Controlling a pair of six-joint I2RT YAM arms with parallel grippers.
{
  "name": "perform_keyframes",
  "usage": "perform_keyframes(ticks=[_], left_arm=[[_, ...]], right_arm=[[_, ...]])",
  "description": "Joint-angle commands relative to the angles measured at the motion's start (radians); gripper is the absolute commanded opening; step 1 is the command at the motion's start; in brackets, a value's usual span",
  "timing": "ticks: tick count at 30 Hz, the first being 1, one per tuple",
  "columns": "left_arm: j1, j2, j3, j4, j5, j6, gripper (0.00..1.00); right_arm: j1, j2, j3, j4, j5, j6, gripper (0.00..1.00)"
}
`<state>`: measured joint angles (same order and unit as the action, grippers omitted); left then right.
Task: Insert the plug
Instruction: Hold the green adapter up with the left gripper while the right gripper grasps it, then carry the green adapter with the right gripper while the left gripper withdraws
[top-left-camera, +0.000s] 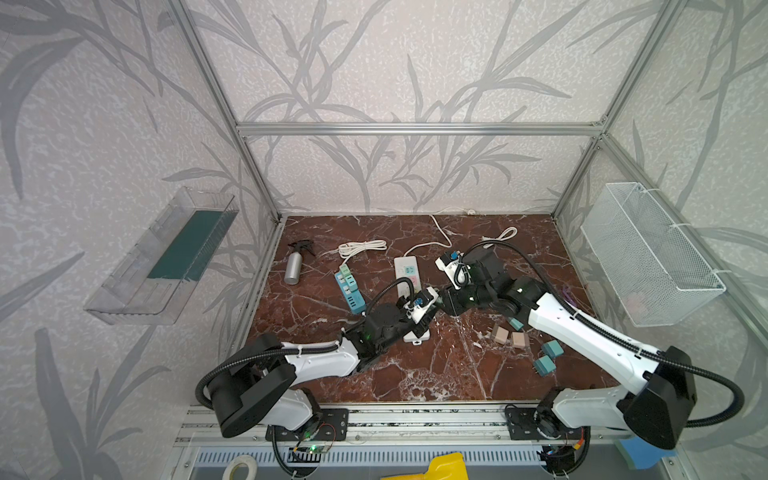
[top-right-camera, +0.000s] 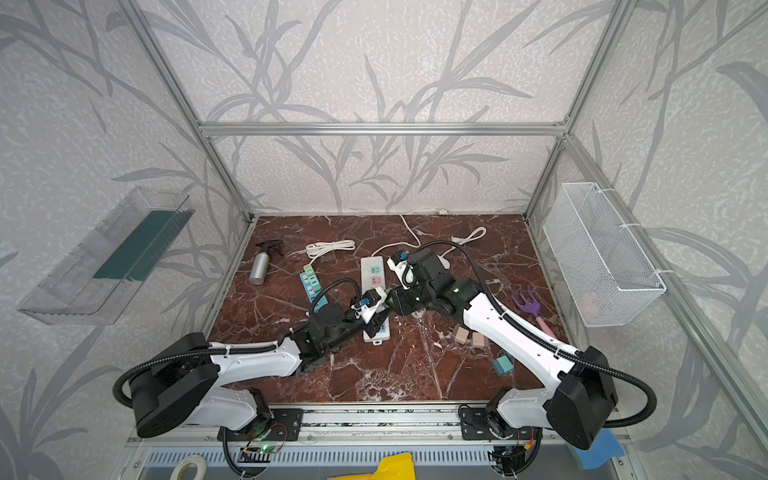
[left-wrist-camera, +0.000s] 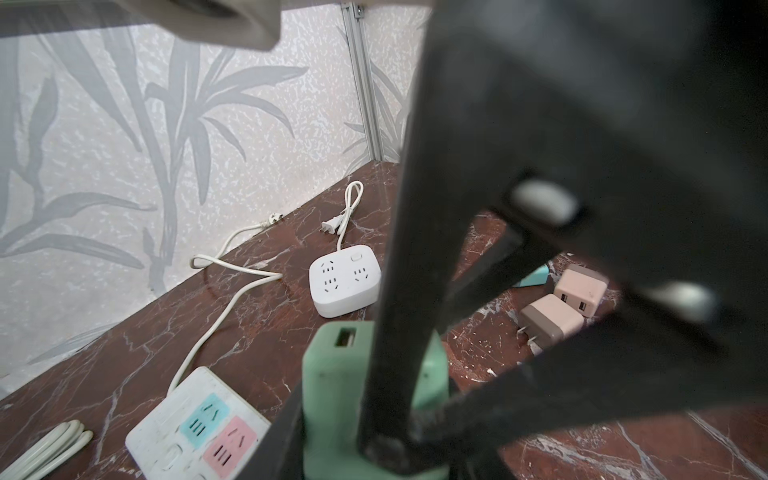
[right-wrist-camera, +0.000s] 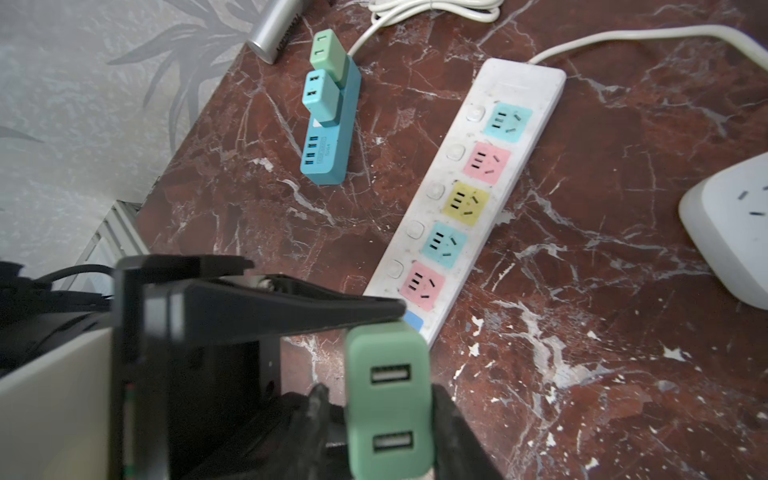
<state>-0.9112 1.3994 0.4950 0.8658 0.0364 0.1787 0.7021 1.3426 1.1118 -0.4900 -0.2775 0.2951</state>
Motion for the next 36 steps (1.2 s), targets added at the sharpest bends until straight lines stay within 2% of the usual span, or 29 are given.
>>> perform_keyframes(ticks=[1,4,6,7,8,9,10,12,14,16,17,18,19,20,24,30,33,36], left_arm=[[-0.014,-0.035,-0.029,0.067,-0.005,0.046,0.00],[-0.017,-0.035,-0.042,0.091,-0.041,0.058,0.01],[-0.020,-0.030,-0.039,0.091,-0.101,0.050,0.35],[-0.021,-0.031,-0.041,0.098,-0.153,0.031,0.46],[-0.022,-0.035,-0.050,0.116,-0.233,-0.004,0.60],[-0.023,-0.045,-0.072,0.156,-0.329,-0.055,0.88],[-0.023,-0.056,-0.100,0.200,-0.416,-0.102,0.99],[-0.023,-0.115,-0.174,0.257,-0.616,-0.249,0.99],[-0.022,-0.223,-0.230,0.186,-0.735,-0.377,0.99],[-0.018,-0.382,-0.219,-0.119,-0.830,-0.553,0.99],[-0.005,-0.477,-0.182,-0.364,-0.840,-0.646,0.99],[0.017,-0.557,-0.139,-0.607,-0.840,-0.754,0.99],[0.040,-0.613,-0.117,-0.745,-0.824,-0.817,0.99],[0.067,-0.673,-0.110,-0.834,-0.788,-0.837,0.99],[0.158,-0.839,-0.128,-0.988,-0.647,-0.891,0.99],[0.184,-0.840,-0.130,-1.044,-0.554,-0.923,0.99],[0.185,-0.807,-0.134,-1.041,-0.528,-0.942,0.99],[0.186,-0.796,-0.134,-1.029,-0.503,-0.930,0.99]], right_arm=[[0.005,0.028,0.025,0.042,-0.029,0.011,0.25],[0.006,0.028,0.017,0.093,-0.060,0.031,0.07],[0.005,0.011,0.005,0.134,-0.061,0.049,0.00],[0.006,0.005,0.008,0.146,-0.054,0.054,0.00],[0.005,0.003,0.016,0.151,-0.042,0.058,0.00],[0.004,0.004,0.027,0.152,-0.018,0.061,0.00],[0.004,0.008,0.042,0.151,0.009,0.065,0.00],[0.005,0.035,0.078,0.145,0.091,0.071,0.00],[0.011,0.081,0.115,0.144,0.174,0.069,0.00],[0.016,0.153,0.165,0.144,0.230,0.055,0.00],[0.017,0.199,0.211,0.125,0.244,0.050,0.00],[0.018,0.242,0.251,0.118,0.260,0.058,0.00],[0.018,0.272,0.273,0.129,0.272,0.066,0.00],[0.019,0.308,0.292,0.150,0.288,0.078,0.00],[0.020,0.504,0.454,0.100,0.374,0.100,0.00],[0.027,0.721,0.665,0.001,0.460,0.118,0.00],[0.031,0.774,0.722,-0.055,0.544,0.120,0.00],[0.036,0.811,0.766,-0.096,0.564,0.117,0.00]])
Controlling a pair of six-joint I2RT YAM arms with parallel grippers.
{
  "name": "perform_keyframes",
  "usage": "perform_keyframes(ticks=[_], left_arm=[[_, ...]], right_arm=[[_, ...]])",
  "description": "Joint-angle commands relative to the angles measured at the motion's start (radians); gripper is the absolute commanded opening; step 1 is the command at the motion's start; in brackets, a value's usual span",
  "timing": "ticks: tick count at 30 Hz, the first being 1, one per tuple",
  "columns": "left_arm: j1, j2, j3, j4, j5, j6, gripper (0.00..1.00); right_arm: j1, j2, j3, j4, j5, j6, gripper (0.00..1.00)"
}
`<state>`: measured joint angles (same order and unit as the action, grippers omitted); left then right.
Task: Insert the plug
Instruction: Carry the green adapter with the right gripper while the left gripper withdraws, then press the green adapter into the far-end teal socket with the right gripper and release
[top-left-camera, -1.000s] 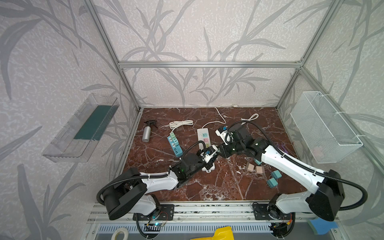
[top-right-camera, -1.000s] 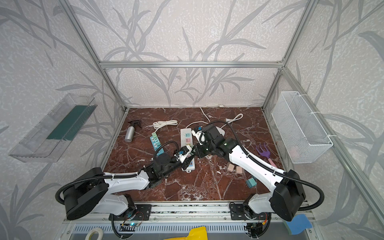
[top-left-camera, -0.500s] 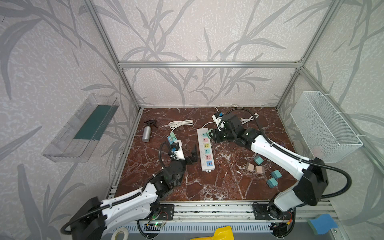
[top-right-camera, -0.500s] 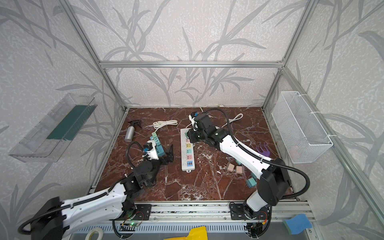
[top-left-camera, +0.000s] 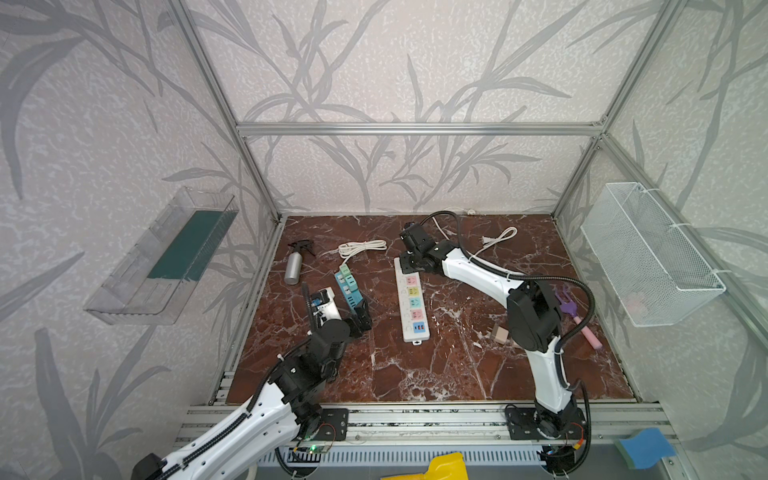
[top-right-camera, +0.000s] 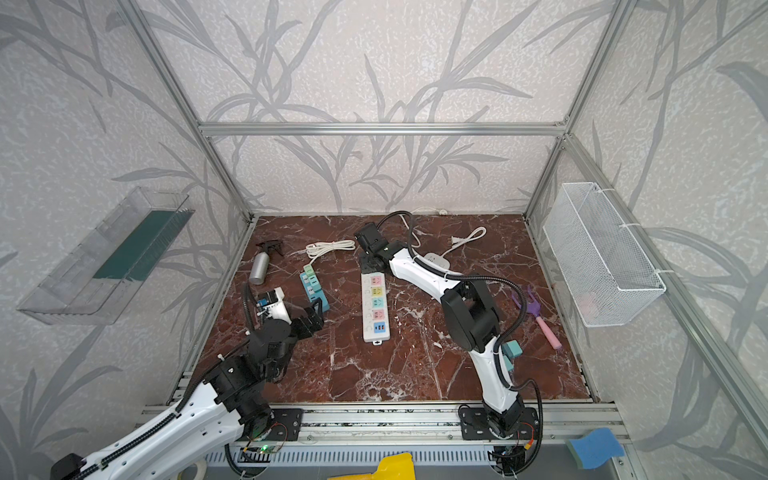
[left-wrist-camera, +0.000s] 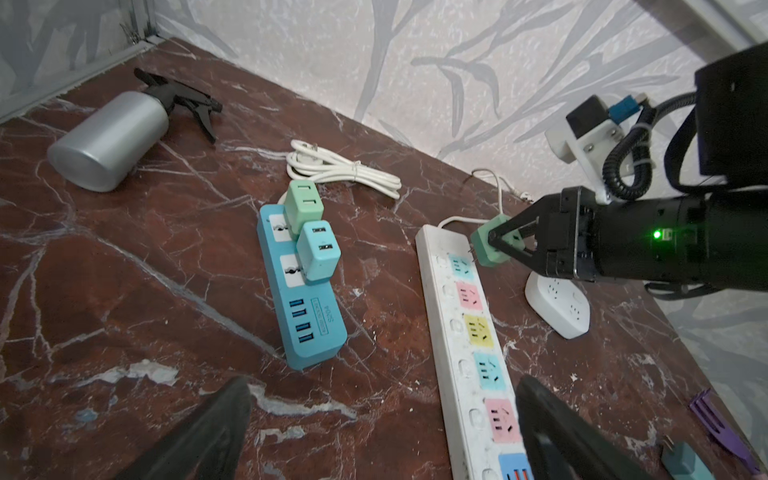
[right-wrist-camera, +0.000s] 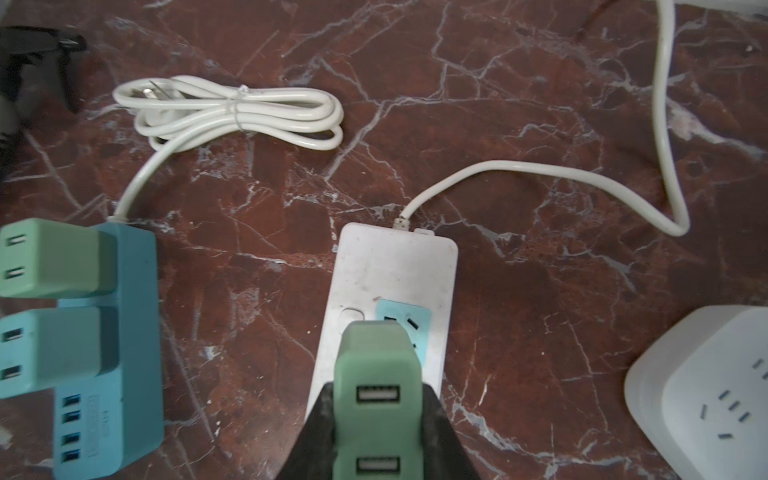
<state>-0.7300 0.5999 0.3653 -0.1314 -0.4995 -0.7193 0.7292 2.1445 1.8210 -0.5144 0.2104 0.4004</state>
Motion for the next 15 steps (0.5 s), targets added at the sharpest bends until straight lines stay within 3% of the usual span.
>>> perform_keyframes(ticks=[1,15], left_arm=[[0.004,0.004,-0.008,-0.020,0.042,-0.027,0.99],[0.005,0.000,-0.061,0.059,0.102,-0.023,0.99]], right_arm=[[0.009,0.018,0.066,-0.082,0.076,0.012,0.00],[0.015,0.171,0.225,-0.192,0.029,0.098,0.00]])
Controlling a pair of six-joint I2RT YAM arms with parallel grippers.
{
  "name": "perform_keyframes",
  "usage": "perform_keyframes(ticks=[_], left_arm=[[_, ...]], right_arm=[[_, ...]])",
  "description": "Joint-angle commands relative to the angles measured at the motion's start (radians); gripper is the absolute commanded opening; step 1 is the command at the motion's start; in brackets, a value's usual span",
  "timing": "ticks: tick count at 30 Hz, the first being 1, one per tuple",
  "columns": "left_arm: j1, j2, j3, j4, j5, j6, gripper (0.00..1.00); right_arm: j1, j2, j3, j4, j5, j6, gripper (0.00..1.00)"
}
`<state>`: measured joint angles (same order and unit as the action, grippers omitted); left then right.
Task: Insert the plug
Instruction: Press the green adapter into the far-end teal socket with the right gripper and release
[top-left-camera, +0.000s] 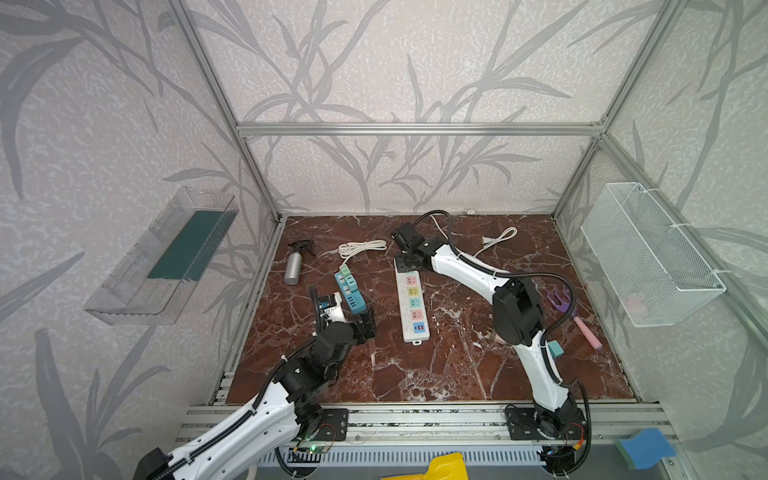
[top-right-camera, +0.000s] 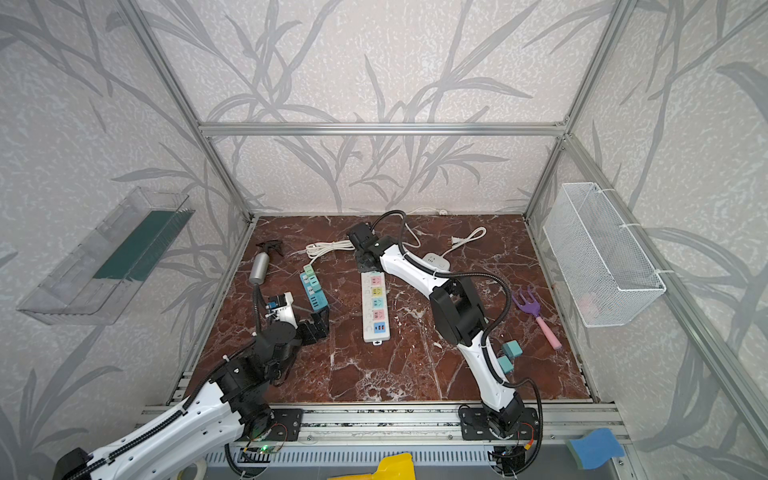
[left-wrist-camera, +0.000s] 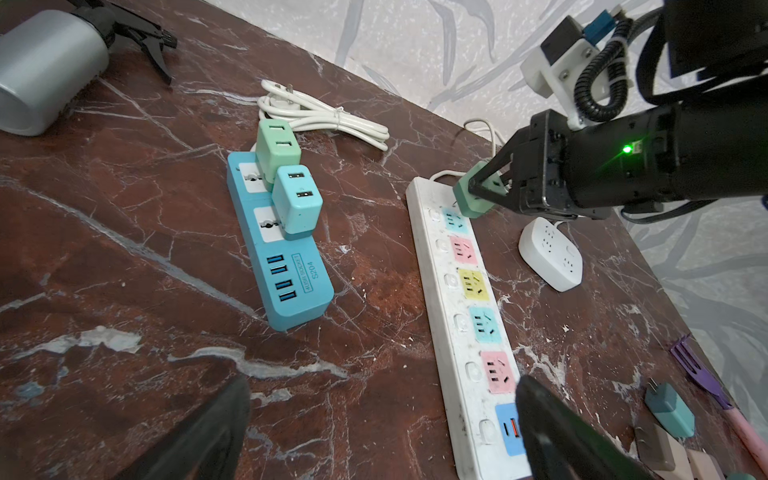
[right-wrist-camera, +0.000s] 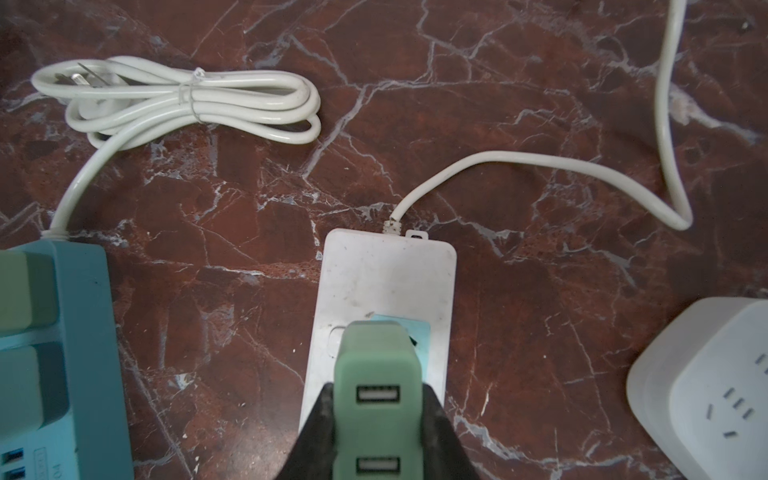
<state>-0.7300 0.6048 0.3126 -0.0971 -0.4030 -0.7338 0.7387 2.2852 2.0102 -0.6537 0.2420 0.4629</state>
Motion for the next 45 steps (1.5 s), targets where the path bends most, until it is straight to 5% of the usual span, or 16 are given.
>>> perform_keyframes(ticks=[1,10,25,36,41,45], left_arm=[[0.006,-0.004,-0.010,0.026,0.006,-0.008,0.99],[0.007,-0.019,-0.012,0.028,-0.007,-0.001,0.99],[0.009,-0.010,0.002,0.008,-0.006,0.013,0.99],[0.009,-0.044,-0.027,0.044,-0.006,0.010,0.99],[0.010,-0.061,-0.036,0.033,-0.004,0.002,0.99],[0.010,-0.064,-0.023,0.024,-0.003,0.008,0.99]], right_arm=[[0.007,0.040,0.045,-0.063,0.007,0.042,0.00],[0.022,0.022,-0.015,-0.024,0.082,0.078,0.00],[0.016,0.123,0.045,-0.118,0.014,0.141,0.00],[0.051,0.108,-0.094,-0.046,-0.025,0.146,0.01],[0.051,0.079,-0.087,-0.041,-0.051,0.137,0.25],[0.051,0.024,-0.069,0.018,-0.124,0.083,0.53]])
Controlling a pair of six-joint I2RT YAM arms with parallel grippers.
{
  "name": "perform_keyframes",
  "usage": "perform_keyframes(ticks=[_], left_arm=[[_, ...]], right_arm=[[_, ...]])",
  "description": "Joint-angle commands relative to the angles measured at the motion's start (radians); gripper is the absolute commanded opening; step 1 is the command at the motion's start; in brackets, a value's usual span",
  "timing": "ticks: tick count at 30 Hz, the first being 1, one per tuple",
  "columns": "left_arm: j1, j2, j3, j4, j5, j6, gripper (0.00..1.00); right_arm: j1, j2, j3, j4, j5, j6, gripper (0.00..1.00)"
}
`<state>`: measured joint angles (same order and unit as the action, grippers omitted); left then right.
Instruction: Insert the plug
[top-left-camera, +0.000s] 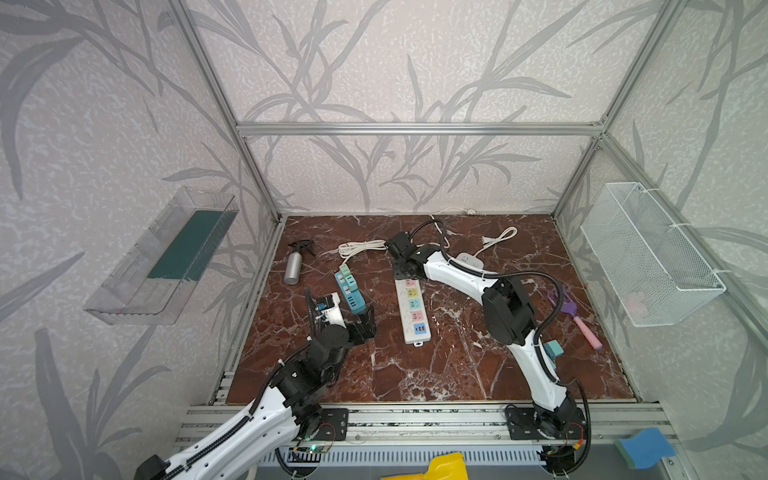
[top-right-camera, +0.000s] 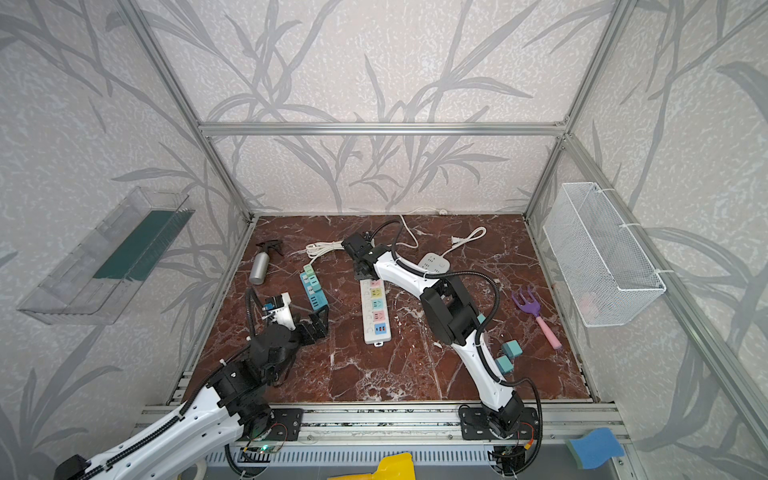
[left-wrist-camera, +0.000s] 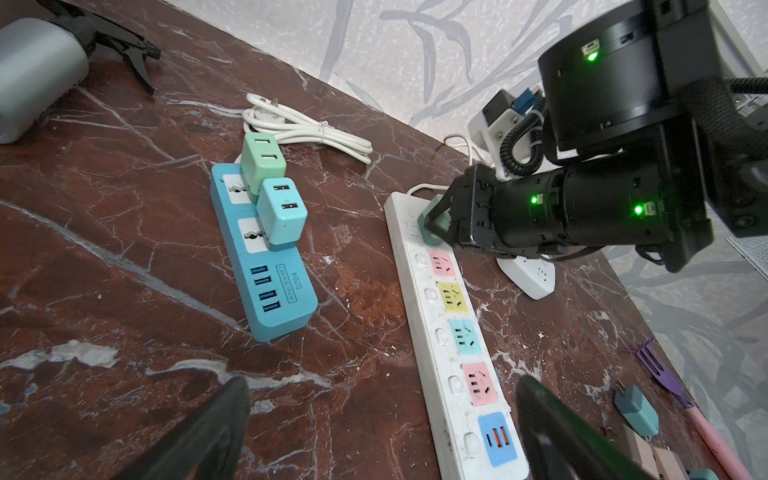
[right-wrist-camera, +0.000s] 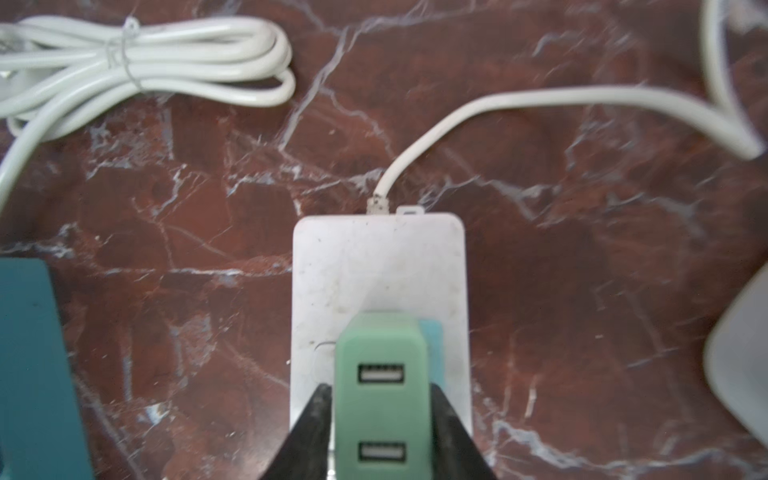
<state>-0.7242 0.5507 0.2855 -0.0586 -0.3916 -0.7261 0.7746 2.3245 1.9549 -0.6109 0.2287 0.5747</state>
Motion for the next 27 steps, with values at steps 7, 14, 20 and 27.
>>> perform_keyframes(ticks=[7,14,20,27], left_arm=[[0.005,-0.062,-0.028,-0.015,-0.014,-0.024,0.99],[0.005,-0.073,-0.007,-0.021,0.001,-0.030,0.99],[0.005,-0.006,0.034,-0.006,0.023,-0.030,0.99],[0.005,0.039,0.042,0.010,0.052,-0.042,0.99]], right_arm=[[0.012,-0.093,0.026,-0.040,-0.073,-0.092,0.68],[0.001,-0.193,0.009,-0.020,-0.008,-0.168,0.70],[-0.050,-0.118,0.103,-0.064,-0.034,-0.208,0.68],[-0.084,-0.065,0.083,-0.052,-0.051,-0.216,0.67]])
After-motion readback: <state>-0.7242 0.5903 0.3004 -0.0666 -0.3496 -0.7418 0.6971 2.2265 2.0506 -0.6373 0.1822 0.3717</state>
